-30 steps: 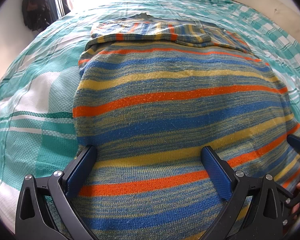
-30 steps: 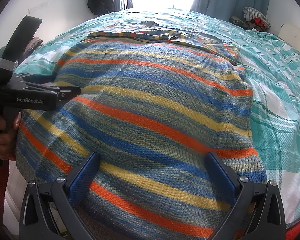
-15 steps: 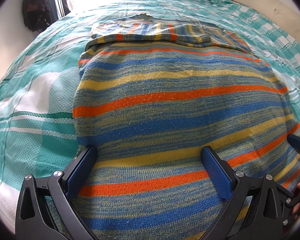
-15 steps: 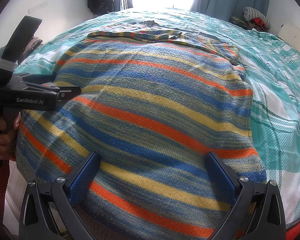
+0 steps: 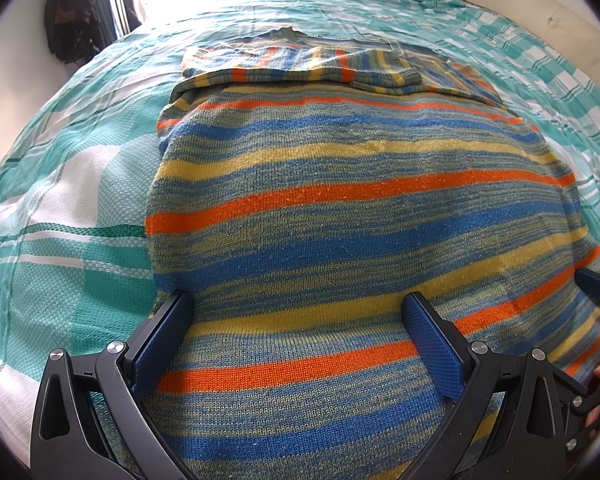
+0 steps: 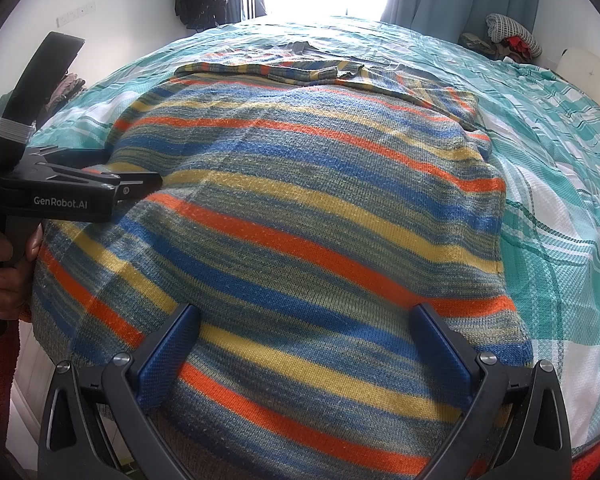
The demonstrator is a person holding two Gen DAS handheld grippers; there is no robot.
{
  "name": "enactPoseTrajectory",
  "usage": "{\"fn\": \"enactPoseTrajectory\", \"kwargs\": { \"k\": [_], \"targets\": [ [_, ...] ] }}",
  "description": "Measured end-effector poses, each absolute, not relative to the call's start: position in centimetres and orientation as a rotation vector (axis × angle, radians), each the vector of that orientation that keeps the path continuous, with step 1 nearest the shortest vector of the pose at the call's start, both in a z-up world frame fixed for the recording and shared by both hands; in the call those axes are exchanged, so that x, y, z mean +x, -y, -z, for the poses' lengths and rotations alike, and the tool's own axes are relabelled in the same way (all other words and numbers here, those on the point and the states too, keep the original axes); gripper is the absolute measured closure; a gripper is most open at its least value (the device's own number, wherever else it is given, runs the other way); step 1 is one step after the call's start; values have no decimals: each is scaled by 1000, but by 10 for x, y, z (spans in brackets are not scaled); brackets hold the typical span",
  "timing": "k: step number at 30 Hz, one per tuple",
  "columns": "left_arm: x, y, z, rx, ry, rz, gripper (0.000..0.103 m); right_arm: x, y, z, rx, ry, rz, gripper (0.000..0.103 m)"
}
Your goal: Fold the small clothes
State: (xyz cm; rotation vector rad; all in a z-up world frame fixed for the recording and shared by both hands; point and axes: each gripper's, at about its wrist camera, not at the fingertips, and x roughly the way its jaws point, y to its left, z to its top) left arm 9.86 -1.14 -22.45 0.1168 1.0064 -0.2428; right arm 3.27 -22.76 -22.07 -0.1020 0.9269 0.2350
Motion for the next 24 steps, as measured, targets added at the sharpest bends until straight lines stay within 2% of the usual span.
{"fn": "enactPoseTrajectory", "kwargs": {
  "k": [24],
  "targets": [
    [98,12,225,117,-998,243,1,32,228,221,-104,-926,-235,0]
  ]
}}
